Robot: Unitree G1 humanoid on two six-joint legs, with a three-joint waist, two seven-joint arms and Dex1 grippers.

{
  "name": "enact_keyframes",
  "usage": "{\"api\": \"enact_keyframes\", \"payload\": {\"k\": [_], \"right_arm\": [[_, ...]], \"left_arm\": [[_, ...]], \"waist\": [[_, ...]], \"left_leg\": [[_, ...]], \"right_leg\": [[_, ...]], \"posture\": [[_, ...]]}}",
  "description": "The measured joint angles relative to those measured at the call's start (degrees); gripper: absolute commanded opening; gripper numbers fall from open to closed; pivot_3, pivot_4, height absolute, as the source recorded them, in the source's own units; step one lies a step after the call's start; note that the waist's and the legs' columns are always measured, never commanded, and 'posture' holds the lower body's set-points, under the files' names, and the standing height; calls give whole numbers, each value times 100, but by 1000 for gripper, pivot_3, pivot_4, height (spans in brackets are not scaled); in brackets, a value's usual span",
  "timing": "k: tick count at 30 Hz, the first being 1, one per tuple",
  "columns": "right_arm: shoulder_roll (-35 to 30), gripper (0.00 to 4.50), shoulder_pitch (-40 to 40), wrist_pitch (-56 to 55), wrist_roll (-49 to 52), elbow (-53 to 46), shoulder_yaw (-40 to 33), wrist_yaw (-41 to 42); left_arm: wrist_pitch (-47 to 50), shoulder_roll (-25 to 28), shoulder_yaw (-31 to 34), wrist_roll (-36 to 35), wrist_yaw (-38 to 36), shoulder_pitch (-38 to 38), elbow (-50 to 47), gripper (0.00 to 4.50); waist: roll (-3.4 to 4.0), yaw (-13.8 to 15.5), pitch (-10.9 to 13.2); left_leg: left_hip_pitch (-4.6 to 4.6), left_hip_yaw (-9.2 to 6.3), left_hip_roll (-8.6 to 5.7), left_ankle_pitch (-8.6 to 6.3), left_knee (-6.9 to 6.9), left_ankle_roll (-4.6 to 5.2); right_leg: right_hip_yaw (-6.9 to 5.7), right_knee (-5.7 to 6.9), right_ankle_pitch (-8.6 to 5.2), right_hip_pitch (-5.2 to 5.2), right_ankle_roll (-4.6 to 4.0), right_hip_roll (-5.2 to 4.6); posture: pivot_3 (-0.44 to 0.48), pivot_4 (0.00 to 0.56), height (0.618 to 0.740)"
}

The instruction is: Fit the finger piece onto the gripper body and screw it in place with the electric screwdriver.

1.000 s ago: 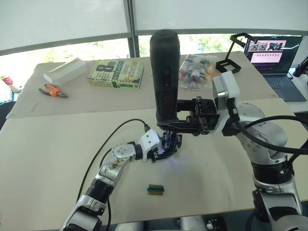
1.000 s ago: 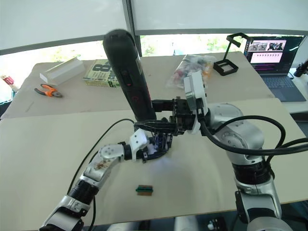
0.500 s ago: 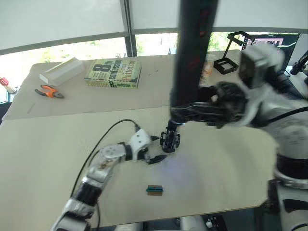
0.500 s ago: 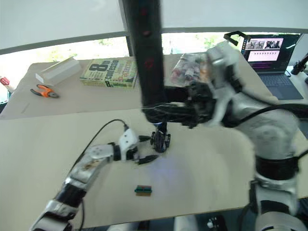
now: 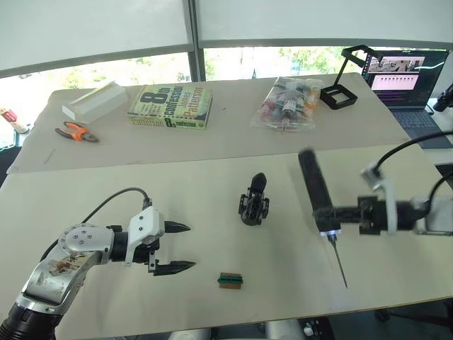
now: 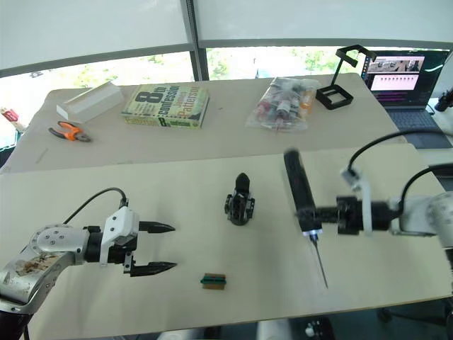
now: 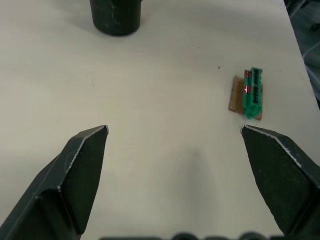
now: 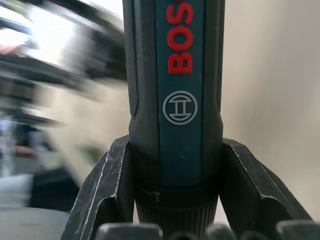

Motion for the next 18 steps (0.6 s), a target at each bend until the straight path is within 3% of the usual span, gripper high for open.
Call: {"api": "enact_keyframes", "payload": {"k": [1, 3, 7, 10, 14, 18], "right_arm": [[3, 1921, -126, -77, -231, 27, 151, 251], [-25, 2994, -247, -200, -632, 47, 302, 642], [-369, 4380, -112, -933, -1352, 19, 349, 1511], [-869, 4450, 488, -2629, -2128, 40, -33, 2371], [-1002, 4450, 1083, -4479, -2523, 177, -1260, 3488], [-1102, 4450, 1400, -5287, -2651, 379, -2200, 4112]], "left_arm": [[32, -36, 14, -9, 60, -19, 18, 4500], [76, -61, 50, -89, 115, -92, 21, 4500], [85, 17, 209, -184, 78, -107, 143, 4500], [231, 289, 483, -330, -56, -83, 343, 4500], [603, 628, 952, -717, -314, -137, 590, 4500], [909, 877, 1408, -999, -399, -376, 854, 4500]], "waist": [[5, -13, -1], [2, -32, -1], [3, -16, -1], [4, 15, -1], [5, -50, 1], [6, -71, 1]], "left_leg": [[3, 3, 0, 0, 0, 0], [2, 3, 8, 0, 5, -1], [1, 3, 7, 0, 7, -1], [2, -1, 8, 0, 5, -3], [5, 1, 17, -1, 5, -10], [20, 7, 29, 2, 5, -24]], "right_leg": [[3, 1, 1, 1, 0, 0], [2, -1, 5, 2, -4, 8], [1, -1, 5, 1, -2, 9], [-10, 0, 3, 1, 1, 14], [-5, 1, 5, 1, -1, 25], [1, 2, 10, 10, -10, 34]], "posture": [[0, 150, 738], [0, 150, 738], [0, 150, 738], [0, 150, 738], [0, 150, 738], [0, 150, 738]]}}
